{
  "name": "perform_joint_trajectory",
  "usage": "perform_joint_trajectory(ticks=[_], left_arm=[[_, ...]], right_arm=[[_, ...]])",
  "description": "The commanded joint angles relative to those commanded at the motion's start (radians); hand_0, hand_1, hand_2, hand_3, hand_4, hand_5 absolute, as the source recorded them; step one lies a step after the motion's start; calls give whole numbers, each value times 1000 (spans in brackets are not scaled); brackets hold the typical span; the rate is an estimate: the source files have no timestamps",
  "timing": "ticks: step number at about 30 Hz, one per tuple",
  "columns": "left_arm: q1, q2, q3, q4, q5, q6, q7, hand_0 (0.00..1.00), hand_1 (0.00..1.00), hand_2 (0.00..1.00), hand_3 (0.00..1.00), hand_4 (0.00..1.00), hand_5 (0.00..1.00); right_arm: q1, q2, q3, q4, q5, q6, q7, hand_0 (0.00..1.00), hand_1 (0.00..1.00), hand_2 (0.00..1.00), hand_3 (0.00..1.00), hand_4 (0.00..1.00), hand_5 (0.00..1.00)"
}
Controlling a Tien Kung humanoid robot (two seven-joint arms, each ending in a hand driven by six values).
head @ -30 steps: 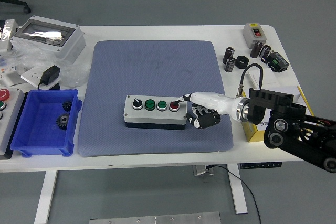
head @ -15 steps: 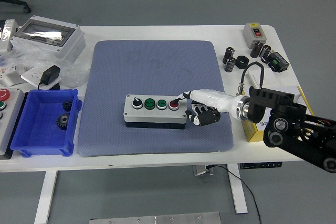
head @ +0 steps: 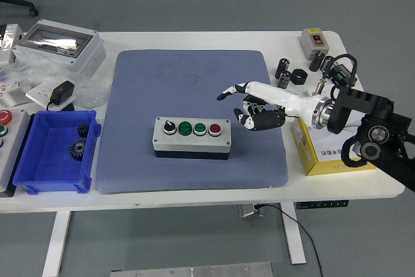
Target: Pick up the button,place it on the desk,press the button,press the button
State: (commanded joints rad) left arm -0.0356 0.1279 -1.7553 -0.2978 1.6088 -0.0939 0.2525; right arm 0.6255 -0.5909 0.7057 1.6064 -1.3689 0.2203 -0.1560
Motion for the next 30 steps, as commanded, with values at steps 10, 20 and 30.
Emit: perform_joint_trajectory(ticks=[10, 20, 30], left_arm=[[1, -4, 4, 2, 5, 7, 8, 514, 493, 482, 774, 2, 2], [5, -10, -1, 2, 14, 9, 10, 515, 493, 482, 774, 2, 2], [4, -19, -1, 4, 16, 12, 3, 516, 494, 482, 773, 2, 2]], right_arm=[[-115, 82, 75, -33, -83, -129, 55, 65, 132, 158, 820, 249, 118], [-338, 217, 335, -55, 25, -347, 268, 327, 421, 501, 776, 407, 183], [-478, 267, 556, -135, 270, -427, 492, 450, 592, 626, 748, 378, 380]])
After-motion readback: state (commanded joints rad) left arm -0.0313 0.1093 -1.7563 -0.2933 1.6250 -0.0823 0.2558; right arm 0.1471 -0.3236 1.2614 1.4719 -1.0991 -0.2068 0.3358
